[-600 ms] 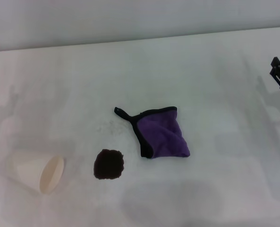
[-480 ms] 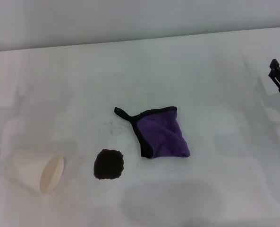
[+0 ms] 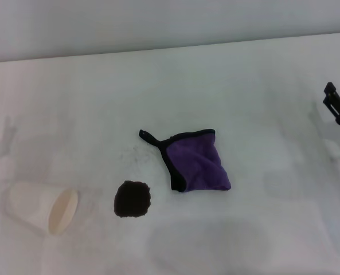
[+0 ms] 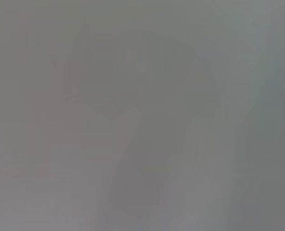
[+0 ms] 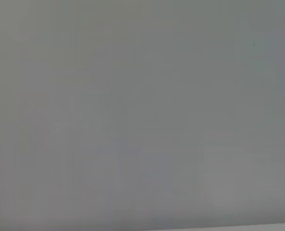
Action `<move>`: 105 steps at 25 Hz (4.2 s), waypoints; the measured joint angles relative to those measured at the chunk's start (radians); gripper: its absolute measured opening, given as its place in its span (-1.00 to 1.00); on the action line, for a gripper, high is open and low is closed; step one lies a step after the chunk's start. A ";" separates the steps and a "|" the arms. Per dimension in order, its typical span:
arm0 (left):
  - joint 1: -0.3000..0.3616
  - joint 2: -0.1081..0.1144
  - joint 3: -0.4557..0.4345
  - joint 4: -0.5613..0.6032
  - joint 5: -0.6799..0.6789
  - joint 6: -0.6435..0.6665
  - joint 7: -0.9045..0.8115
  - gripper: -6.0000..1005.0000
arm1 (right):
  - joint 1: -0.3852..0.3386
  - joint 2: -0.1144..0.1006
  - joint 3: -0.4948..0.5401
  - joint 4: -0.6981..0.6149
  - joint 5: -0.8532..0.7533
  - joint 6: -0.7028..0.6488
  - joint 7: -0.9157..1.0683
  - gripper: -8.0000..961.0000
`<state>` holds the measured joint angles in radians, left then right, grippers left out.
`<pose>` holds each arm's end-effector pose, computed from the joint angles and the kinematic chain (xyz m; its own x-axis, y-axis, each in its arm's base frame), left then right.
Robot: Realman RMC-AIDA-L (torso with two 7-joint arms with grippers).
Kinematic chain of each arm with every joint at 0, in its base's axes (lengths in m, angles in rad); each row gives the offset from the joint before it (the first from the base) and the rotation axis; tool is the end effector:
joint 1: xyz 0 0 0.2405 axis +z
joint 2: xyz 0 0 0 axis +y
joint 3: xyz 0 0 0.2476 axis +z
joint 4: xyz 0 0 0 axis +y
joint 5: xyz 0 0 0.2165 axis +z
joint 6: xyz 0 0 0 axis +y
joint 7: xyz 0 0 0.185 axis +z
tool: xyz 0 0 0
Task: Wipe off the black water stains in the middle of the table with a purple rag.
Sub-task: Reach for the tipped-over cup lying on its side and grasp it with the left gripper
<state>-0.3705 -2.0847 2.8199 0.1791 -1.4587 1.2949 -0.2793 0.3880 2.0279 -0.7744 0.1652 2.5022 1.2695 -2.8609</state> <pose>-0.3393 0.3346 -0.0153 0.5385 -0.0505 0.8411 0.8395 -0.0540 -0.5407 0.3914 0.3133 -0.0023 0.6541 -0.1000 -0.7497 -0.7547 -0.0204 -0.6557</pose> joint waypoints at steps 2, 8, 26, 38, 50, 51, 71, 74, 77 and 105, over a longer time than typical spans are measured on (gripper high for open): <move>0.001 0.000 0.000 -0.005 0.000 -0.016 0.003 0.77 | -0.003 0.000 -0.003 0.001 -0.022 0.004 0.000 0.73; -0.007 0.006 0.009 -0.003 0.028 -0.030 -0.021 0.77 | -0.011 0.000 0.000 0.018 -0.049 0.008 0.003 0.73; -0.383 0.086 0.027 -0.716 0.875 0.443 -1.022 0.77 | -0.005 -0.002 -0.004 0.014 -0.057 0.010 0.040 0.73; -0.724 0.085 0.029 -1.126 1.582 0.699 -0.844 0.77 | -0.001 -0.001 0.000 0.020 -0.089 0.010 0.041 0.72; -0.935 0.046 0.031 -1.202 2.031 0.718 -0.600 0.76 | 0.006 0.000 0.004 0.013 -0.089 0.001 0.082 0.72; -0.951 0.031 0.032 -1.200 2.067 0.708 -0.577 0.76 | 0.006 0.000 0.005 0.013 -0.089 0.000 0.082 0.72; -1.005 0.004 0.029 -0.765 2.416 0.276 -0.724 0.76 | 0.016 0.000 0.035 0.013 -0.083 -0.014 0.137 0.72; -1.006 0.001 0.029 -0.714 2.451 0.233 -0.744 0.76 | 0.016 0.000 0.036 0.014 -0.083 -0.014 0.154 0.72; -1.005 0.001 0.029 -0.660 2.474 0.199 -0.769 0.76 | 0.015 0.000 0.036 0.016 -0.083 -0.014 0.174 0.72; -0.987 0.001 0.027 -0.408 2.577 0.037 -0.906 0.76 | 0.008 0.000 0.037 0.016 -0.085 -0.010 0.175 0.72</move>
<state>-1.3572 -2.0842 2.8471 -0.2294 1.1183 1.3324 -1.1851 0.3961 2.0279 -0.7378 0.1811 2.4174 1.2595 -2.6860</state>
